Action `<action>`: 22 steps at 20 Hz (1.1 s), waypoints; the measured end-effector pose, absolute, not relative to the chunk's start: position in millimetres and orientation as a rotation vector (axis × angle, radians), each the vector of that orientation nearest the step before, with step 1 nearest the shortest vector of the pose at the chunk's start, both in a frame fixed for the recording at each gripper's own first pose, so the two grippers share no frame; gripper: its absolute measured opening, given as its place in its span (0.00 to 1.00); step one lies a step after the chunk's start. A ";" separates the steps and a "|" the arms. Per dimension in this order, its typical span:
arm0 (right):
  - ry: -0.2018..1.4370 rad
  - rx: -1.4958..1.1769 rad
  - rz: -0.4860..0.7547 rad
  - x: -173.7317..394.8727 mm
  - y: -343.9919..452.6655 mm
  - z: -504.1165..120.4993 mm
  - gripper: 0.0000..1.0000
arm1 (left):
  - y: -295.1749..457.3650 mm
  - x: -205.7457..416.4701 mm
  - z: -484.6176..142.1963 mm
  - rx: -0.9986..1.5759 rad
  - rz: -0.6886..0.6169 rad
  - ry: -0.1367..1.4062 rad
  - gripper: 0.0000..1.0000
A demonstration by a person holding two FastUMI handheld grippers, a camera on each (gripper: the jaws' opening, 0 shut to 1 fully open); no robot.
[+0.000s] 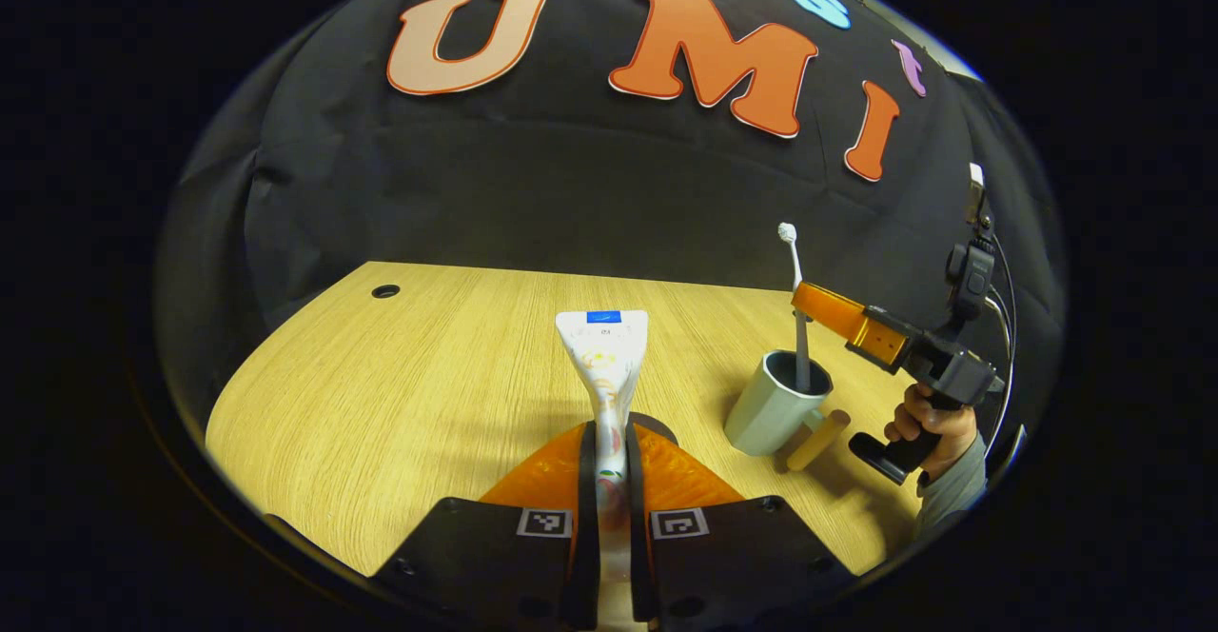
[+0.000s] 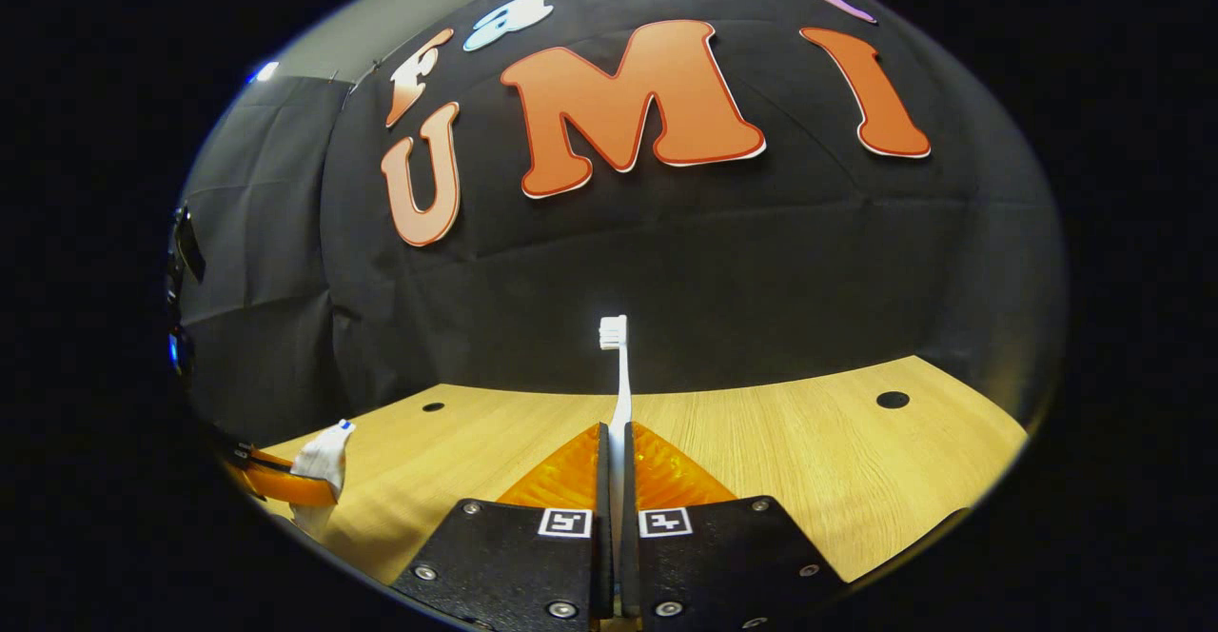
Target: Put the toothbrush and toothpaste on the desktop into the cup, then pick up the cup and place it on the coaster on the desktop.
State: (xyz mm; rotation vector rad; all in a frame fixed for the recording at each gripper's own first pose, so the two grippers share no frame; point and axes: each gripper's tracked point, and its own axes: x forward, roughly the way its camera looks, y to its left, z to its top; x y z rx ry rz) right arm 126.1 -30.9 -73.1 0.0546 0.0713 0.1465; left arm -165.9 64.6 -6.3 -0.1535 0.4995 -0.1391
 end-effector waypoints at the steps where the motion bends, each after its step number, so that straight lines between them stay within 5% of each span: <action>1: 0.074 0.048 0.141 125.4 -32.4 -74.5 0.04 | 63.9 -165.5 -4.0 -0.154 -0.141 0.501 0.17; 17: 0.064 -0.036 0.162 105.3 -23.8 -78.1 0.09 | 49.9 -138.0 4.0 -0.162 -0.140 0.491 0.17; 22: 0.076 -0.079 0.138 93.8 -30.1 -78.2 0.35 | 39.6 -122.3 8.4 -0.169 -0.156 0.475 0.16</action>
